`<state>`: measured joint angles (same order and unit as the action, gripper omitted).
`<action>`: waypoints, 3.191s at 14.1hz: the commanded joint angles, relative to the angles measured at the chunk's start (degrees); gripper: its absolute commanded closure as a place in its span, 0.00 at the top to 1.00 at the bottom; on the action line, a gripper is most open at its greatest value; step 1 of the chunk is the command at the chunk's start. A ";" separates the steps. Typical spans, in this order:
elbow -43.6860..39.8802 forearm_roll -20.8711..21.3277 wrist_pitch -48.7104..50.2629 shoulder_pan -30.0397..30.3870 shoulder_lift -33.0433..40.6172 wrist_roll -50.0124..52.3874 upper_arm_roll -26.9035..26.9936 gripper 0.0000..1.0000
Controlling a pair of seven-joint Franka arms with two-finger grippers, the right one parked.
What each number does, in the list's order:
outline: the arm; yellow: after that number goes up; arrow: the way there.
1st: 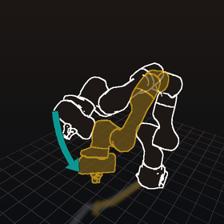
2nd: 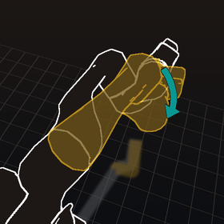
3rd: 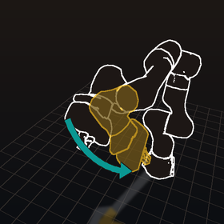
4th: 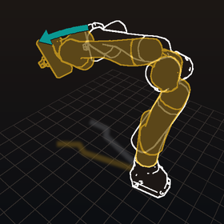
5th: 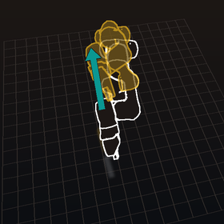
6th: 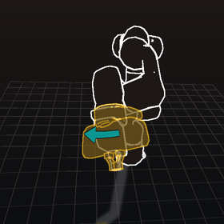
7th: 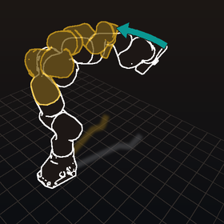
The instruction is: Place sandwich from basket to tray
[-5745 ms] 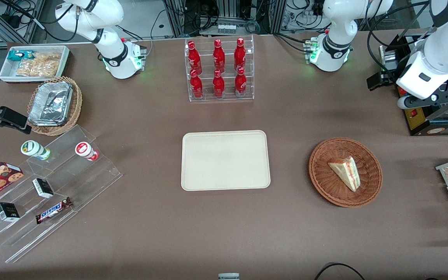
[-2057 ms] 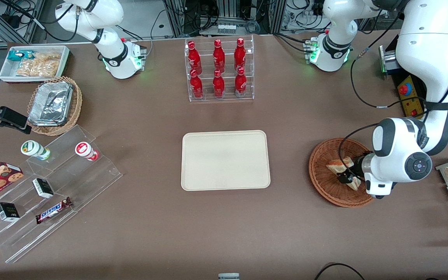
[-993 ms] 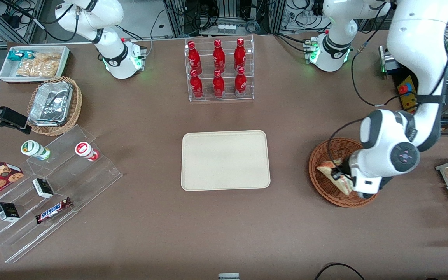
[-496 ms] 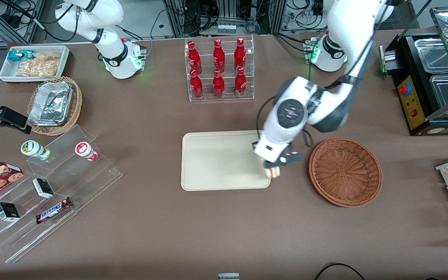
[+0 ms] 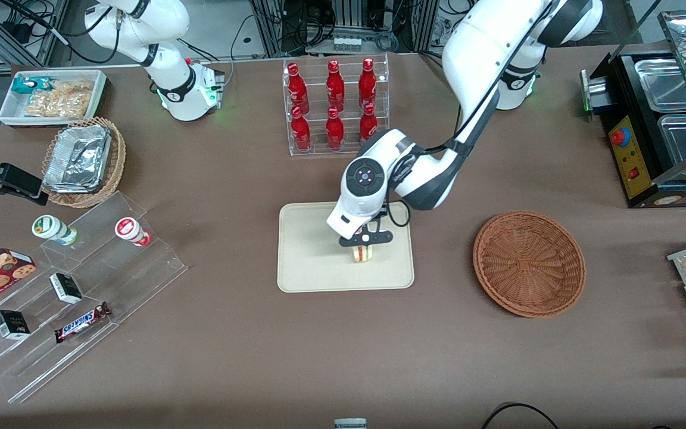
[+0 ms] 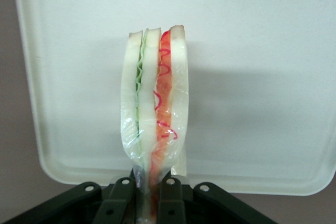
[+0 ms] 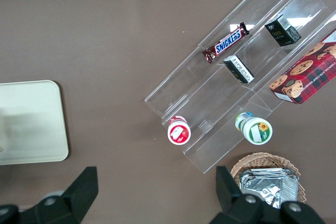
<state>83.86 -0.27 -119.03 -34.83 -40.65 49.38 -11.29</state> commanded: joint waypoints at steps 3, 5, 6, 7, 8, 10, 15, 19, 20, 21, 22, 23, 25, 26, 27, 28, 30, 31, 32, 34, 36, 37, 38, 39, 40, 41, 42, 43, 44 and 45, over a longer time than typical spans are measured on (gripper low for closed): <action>-6.60 -0.25 0.20 -1.90 -5.13 1.51 1.01 0.29; -7.48 -0.17 0.11 -1.90 -5.05 1.86 1.27 1.00; -8.01 -0.08 0.20 -1.82 -4.88 1.95 1.36 1.00; -8.71 0.10 0.46 -1.73 -4.53 1.95 1.54 1.00; -10.11 1.32 0.99 -1.90 -4.61 1.95 2.41 1.00; -13.71 7.98 4.66 -2.69 -3.56 2.21 5.31 1.00; -3.32 8.71 8.45 1.24 10.37 2.31 6.99 1.00; 13.06 7.83 10.56 10.90 27.17 -11.82 6.90 1.00; 14.04 7.74 12.40 13.28 29.21 -15.25 6.90 1.00; 13.79 6.61 16.25 15.74 30.71 -19.54 6.90 1.00; 13.35 5.21 19.68 17.76 31.85 -23.24 6.90 1.00; 12.74 4.85 22.93 20.05 33.60 -27.11 6.99 1.00; 12.64 4.41 28.04 24.53 37.03 -32.13 6.90 1.00; 12.56 4.14 29.80 25.60 38.18 -33.63 6.99 1.00; 11.77 4.23 31.65 26.65 38.97 -34.26 7.16 1.00; 10.11 4.32 34.19 27.10 39.07 -34.44 7.16 1.00; 6.51 4.84 40.16 27.19 39.16 -34.44 7.34 1.00; 5.36 5.02 42.28 27.28 39.24 -34.53 7.51 1.00; 5.44 5.02 42.56 27.45 40.20 -34.70 7.95 1.00; 5.35 4.41 41.87 27.54 39.69 -35.41 8.13 1.00; 5.35 4.32 41.69 27.54 39.51 -35.32 8.13 1.00; 5.35 4.32 41.77 27.54 39.51 -35.32 8.13 1.00; 5.26 4.32 41.86 27.54 39.51 -35.32 8.13 1.00; 5.17 4.32 41.86 27.54 39.60 -35.32 8.13 1.00; 5.17 4.40 42.04 27.63 39.77 -35.32 8.13 1.00; 5.17 4.40 42.12 28.85 39.77 -35.32 7.96 1.00; 5.26 4.23 42.12 32.43 39.60 -35.41 6.04 1.00; 5.17 4.23 42.04 36.38 39.77 -36.19 1.58 1.00; 5.09 4.14 41.95 41.03 39.69 -37.33 -2.38 1.00; 5.17 4.23 41.86 43.60 39.69 -38.04 -5.55 1.00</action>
<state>89.69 4.54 -77.86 2.51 -1.16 13.09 -10.45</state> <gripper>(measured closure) 0.000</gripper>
